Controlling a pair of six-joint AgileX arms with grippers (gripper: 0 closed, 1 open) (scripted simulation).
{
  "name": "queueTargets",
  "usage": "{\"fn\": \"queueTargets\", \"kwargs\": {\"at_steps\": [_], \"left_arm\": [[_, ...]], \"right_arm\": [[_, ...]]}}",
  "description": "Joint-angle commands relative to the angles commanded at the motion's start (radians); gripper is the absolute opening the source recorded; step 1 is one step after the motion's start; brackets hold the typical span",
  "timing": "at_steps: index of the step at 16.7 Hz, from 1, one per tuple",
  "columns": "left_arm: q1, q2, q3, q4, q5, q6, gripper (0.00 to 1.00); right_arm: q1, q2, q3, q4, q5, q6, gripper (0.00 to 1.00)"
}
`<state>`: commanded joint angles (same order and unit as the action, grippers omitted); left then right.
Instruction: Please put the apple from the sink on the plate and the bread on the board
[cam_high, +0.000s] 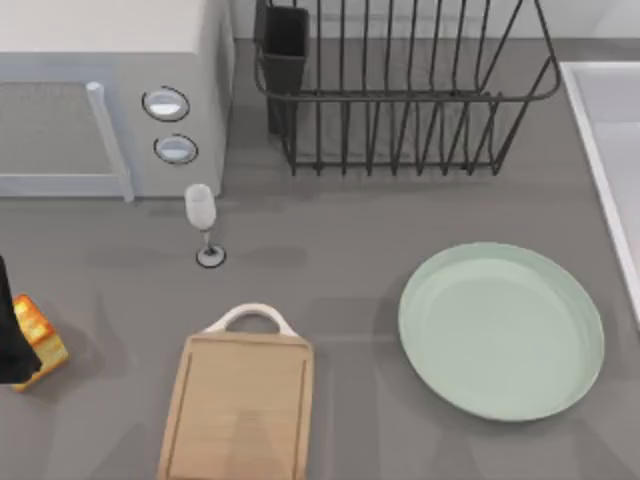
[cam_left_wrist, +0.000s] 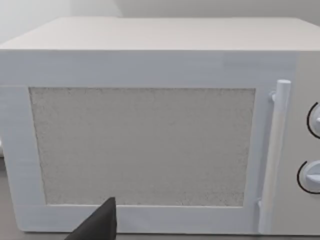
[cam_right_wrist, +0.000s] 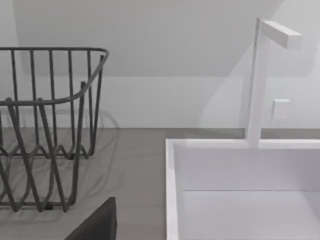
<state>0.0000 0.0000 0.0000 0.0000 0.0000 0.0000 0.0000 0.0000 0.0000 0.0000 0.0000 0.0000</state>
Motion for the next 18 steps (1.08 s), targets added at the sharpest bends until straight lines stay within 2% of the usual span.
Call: {"fn": "queueTargets", "kwargs": {"at_steps": [4,8,18], "left_arm": [[0.0,0.0,0.0,0.0,0.0,0.0,1.0],[0.0,0.0,0.0,0.0,0.0,0.0,1.0],[0.0,0.0,0.0,0.0,0.0,0.0,1.0]], "right_arm": [[-0.012,0.062,0.06,-0.04,0.0,-0.011,1.0],[-0.05,0.292,0.265,-0.174,0.0,-0.047,1.0],[-0.198,1.333,1.073,-0.689,0.002,-0.186,1.0]]}}
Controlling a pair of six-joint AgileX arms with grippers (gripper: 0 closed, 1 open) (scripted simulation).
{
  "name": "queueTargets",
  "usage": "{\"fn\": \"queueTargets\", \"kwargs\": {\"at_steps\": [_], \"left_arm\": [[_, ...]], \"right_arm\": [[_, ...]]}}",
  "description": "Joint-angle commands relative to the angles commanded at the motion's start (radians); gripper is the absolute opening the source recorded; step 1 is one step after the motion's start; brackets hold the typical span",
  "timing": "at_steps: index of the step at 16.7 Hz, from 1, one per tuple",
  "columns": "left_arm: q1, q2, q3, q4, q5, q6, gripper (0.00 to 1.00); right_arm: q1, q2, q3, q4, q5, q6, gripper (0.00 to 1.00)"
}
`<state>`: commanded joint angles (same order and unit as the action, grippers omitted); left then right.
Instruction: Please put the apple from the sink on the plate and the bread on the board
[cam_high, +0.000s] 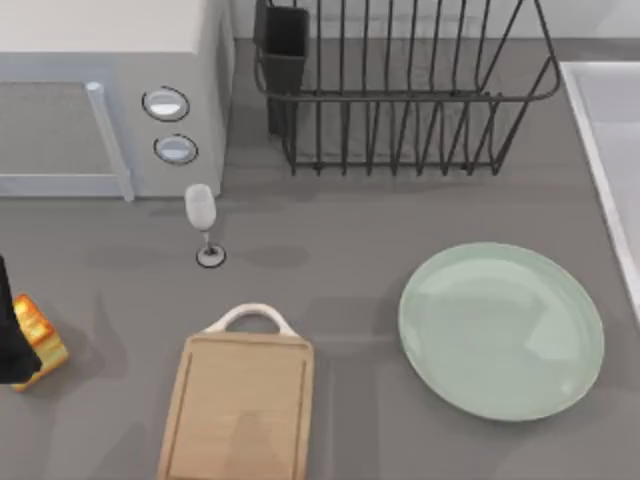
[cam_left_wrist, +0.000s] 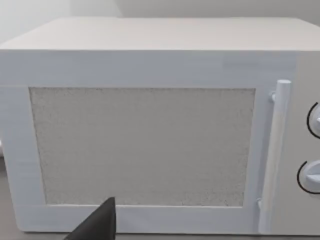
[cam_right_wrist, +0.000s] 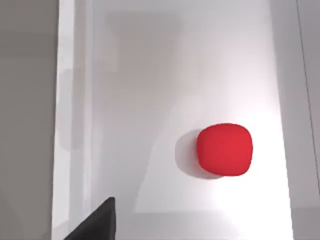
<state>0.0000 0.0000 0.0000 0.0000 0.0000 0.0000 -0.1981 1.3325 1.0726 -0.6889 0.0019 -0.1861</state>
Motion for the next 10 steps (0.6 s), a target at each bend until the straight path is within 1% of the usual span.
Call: {"fn": "queueTargets", "kwargs": {"at_steps": [3,6,10], "left_arm": [[0.0,0.0,0.0,0.0,0.0,0.0,1.0],[0.0,0.0,0.0,0.0,0.0,0.0,1.0],[0.0,0.0,0.0,0.0,0.0,0.0,1.0]], "right_arm": [[-0.043,0.317,0.239,-0.15,0.0,-0.041,1.0],[-0.079,0.582,0.437,-0.276,0.001,-0.075,1.0],[-0.111,0.804,0.609,-0.386,0.001,-0.104,1.0]]}}
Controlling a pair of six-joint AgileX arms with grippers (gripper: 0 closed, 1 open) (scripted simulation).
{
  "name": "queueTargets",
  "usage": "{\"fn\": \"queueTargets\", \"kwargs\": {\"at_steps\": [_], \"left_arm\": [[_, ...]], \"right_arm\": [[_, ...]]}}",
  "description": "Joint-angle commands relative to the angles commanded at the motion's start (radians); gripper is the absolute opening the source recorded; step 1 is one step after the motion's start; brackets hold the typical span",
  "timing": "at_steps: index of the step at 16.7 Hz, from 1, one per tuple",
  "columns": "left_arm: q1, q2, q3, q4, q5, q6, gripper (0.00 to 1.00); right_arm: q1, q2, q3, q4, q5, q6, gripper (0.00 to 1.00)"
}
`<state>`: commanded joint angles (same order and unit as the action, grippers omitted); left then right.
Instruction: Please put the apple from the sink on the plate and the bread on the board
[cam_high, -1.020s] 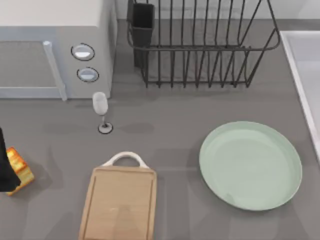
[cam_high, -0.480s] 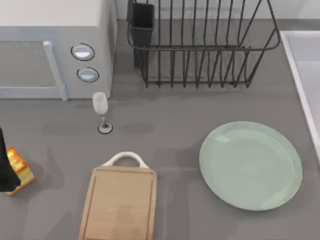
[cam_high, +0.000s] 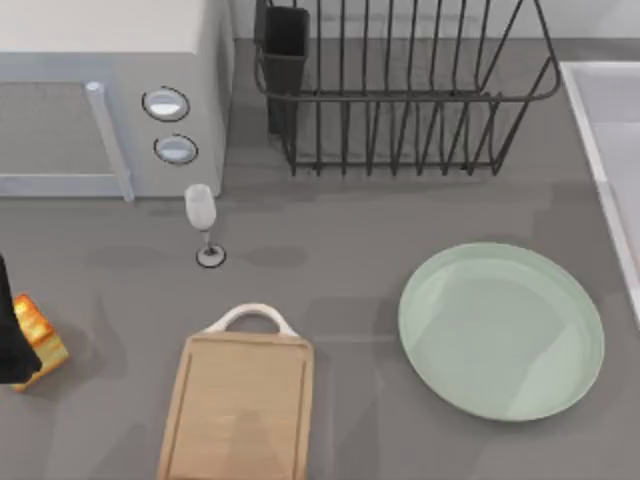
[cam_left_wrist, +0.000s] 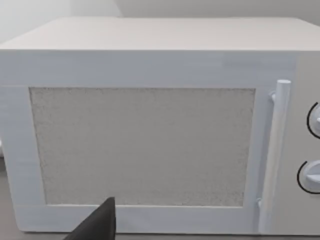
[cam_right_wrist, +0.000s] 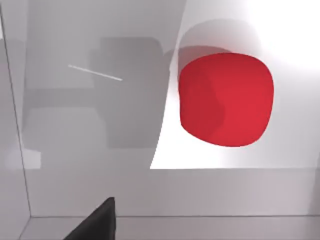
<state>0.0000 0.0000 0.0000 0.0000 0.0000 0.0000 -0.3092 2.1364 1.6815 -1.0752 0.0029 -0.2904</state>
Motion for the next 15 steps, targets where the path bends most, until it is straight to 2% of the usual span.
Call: {"fn": "queueTargets", "kwargs": {"at_steps": [9,15], "left_arm": [[0.0,0.0,0.0,0.0,0.0,0.0,1.0],[0.0,0.0,0.0,0.0,0.0,0.0,1.0]], "right_arm": [[-0.003,0.064,0.033,-0.012,0.0,-0.007,1.0],[-0.005,0.214,-0.074,0.262,0.002,-0.005,1.0]]}}
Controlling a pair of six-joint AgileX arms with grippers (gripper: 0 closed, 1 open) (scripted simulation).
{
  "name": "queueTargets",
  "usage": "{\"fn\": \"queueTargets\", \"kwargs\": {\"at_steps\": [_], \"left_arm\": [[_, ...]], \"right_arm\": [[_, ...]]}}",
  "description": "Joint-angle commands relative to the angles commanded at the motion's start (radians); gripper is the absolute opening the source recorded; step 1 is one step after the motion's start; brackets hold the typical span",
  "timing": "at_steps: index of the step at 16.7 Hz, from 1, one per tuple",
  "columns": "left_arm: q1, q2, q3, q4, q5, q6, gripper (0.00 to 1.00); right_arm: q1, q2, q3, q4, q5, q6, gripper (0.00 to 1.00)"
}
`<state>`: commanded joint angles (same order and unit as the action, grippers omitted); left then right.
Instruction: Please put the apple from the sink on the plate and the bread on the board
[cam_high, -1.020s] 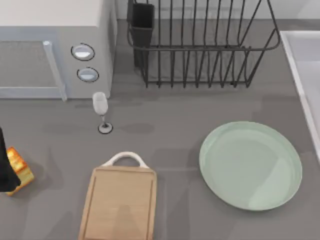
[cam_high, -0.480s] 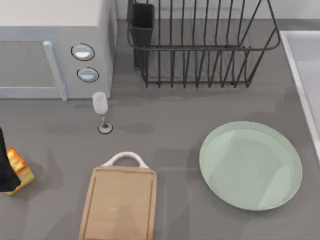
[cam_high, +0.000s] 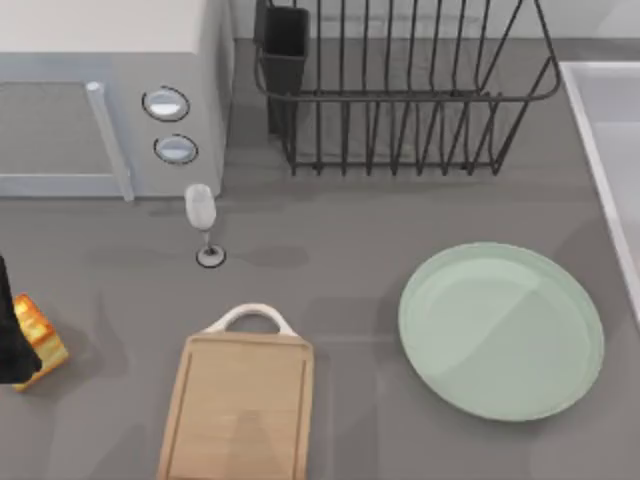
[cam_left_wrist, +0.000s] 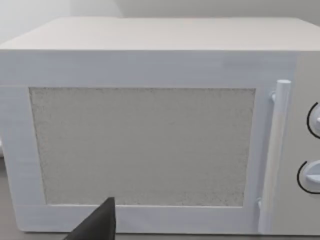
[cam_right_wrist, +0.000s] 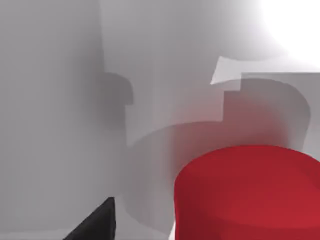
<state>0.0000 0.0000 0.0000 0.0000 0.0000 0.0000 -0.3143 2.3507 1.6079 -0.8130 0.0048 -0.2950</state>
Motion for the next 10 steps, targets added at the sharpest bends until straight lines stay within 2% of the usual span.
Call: {"fn": "queueTargets", "kwargs": {"at_steps": [4,9,10], "left_arm": [[0.0,0.0,0.0,0.0,0.0,0.0,1.0],[0.0,0.0,0.0,0.0,0.0,0.0,1.0],[0.0,0.0,0.0,0.0,0.0,0.0,1.0]], "right_arm": [[-0.002,0.101,-0.069,0.161,0.001,0.001,1.0],[-0.002,0.116,-0.077,0.178,0.001,0.001,1.0],[-0.002,0.116,-0.077,0.178,0.001,0.001,0.92]]}}
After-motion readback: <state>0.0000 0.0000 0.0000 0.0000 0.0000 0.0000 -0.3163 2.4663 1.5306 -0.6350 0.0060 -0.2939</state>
